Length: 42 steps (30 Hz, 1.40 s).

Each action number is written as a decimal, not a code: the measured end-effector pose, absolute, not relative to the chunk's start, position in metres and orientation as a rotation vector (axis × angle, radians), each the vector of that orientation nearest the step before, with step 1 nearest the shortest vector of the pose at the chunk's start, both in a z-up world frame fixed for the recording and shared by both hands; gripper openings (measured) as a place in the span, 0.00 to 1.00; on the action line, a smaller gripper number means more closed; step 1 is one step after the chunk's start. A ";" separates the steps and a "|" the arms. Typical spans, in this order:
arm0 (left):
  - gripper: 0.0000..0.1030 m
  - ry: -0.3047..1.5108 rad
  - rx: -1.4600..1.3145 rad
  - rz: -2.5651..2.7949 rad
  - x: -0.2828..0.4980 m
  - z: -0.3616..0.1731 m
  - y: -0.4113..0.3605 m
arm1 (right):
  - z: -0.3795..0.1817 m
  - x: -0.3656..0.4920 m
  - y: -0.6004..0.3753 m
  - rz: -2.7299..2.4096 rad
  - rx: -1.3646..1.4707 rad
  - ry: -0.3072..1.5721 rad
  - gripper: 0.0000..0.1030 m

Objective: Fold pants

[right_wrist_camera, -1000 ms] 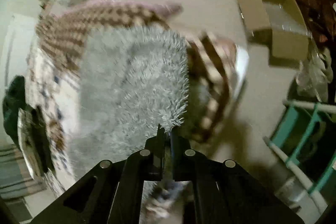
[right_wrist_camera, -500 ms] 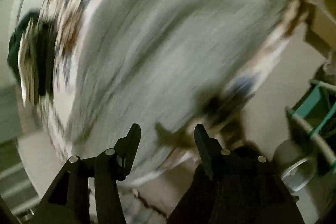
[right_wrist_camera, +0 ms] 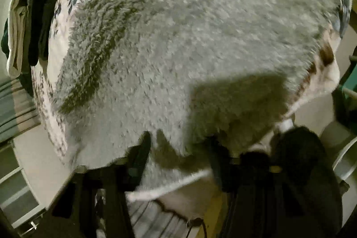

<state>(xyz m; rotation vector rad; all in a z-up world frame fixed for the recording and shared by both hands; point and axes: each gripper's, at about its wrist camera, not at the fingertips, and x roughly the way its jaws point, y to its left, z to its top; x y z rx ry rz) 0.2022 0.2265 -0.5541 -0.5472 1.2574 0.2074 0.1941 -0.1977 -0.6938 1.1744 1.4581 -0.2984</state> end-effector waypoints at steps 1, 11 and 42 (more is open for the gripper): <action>0.15 1.242 -0.554 0.196 0.201 -0.550 0.228 | -0.692 0.198 -0.190 -0.319 1.129 1.472 0.05; 0.15 1.204 -0.569 0.139 0.213 -0.532 0.263 | -0.655 0.185 -0.156 -0.286 0.994 1.523 0.05; 0.82 1.512 0.112 -0.268 0.207 -0.590 -0.134 | -0.681 0.087 -0.600 -0.765 1.225 1.032 0.03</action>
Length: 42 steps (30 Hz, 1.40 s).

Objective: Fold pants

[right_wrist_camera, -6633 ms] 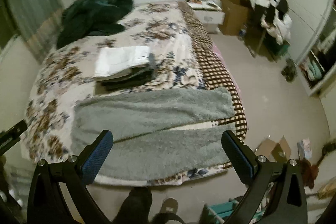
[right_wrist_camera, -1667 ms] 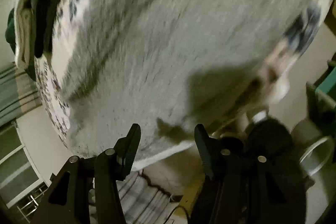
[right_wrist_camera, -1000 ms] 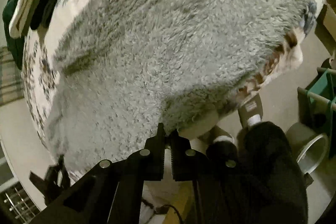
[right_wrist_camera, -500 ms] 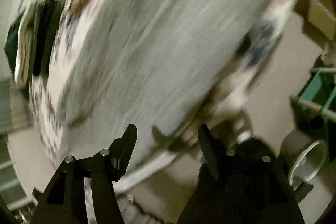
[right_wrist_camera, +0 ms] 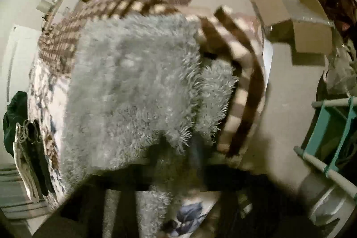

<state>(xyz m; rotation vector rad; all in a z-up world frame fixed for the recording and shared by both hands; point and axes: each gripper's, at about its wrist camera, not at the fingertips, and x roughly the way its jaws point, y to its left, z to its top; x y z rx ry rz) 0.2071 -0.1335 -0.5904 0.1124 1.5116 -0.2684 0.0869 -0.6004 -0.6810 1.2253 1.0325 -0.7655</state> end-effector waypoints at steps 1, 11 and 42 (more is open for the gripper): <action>0.82 1.507 0.120 -0.260 0.207 -0.589 -0.133 | -0.678 0.085 -0.600 -0.770 1.223 1.007 0.02; 0.82 1.496 0.178 -0.259 0.199 -0.577 -0.146 | -0.671 0.042 -0.581 -0.695 1.308 1.030 0.06; 1.00 1.496 0.188 -0.251 0.215 -0.620 -0.179 | -0.698 0.018 -0.616 -0.580 1.421 0.849 0.70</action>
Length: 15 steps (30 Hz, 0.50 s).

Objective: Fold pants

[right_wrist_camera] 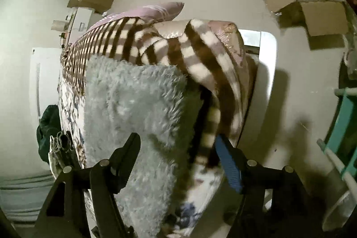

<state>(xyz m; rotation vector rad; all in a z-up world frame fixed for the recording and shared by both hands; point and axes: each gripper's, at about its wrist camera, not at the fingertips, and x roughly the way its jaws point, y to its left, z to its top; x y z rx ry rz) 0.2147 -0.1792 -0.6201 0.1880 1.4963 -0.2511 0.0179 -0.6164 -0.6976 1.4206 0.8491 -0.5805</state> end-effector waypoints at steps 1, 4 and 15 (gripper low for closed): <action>1.00 1.493 0.186 -0.244 0.216 -0.621 -0.179 | -0.704 0.020 -0.618 -0.573 1.415 0.841 0.70; 1.00 1.479 0.170 -0.221 0.218 -0.622 -0.178 | -0.718 0.033 -0.622 -0.505 1.399 0.806 0.70; 1.00 1.394 0.151 -0.219 0.193 -0.628 -0.175 | -0.736 0.065 -0.636 -0.282 1.456 0.600 0.48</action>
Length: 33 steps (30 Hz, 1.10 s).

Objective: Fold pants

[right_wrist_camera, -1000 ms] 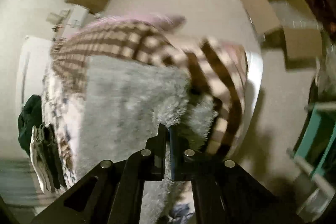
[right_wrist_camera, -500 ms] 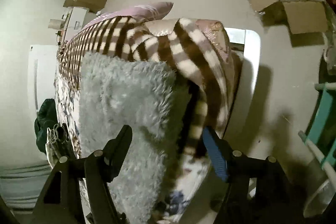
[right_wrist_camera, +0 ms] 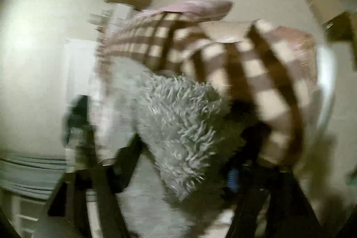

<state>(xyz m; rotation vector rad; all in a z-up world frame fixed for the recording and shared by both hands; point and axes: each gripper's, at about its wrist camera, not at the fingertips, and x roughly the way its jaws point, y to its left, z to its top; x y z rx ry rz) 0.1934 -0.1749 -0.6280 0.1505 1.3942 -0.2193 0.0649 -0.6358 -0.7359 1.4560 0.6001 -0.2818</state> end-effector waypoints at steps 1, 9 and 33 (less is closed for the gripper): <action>1.00 1.394 0.151 -0.220 0.190 -0.626 -0.173 | -0.736 0.064 -0.638 -0.247 1.493 0.550 0.48; 1.00 1.411 0.147 -0.211 0.206 -0.624 -0.173 | -0.767 0.083 -0.638 -0.191 1.522 0.582 0.62; 1.00 1.226 -0.254 -0.116 0.214 -0.481 0.019 | -0.583 0.233 -0.327 0.136 0.797 0.855 0.18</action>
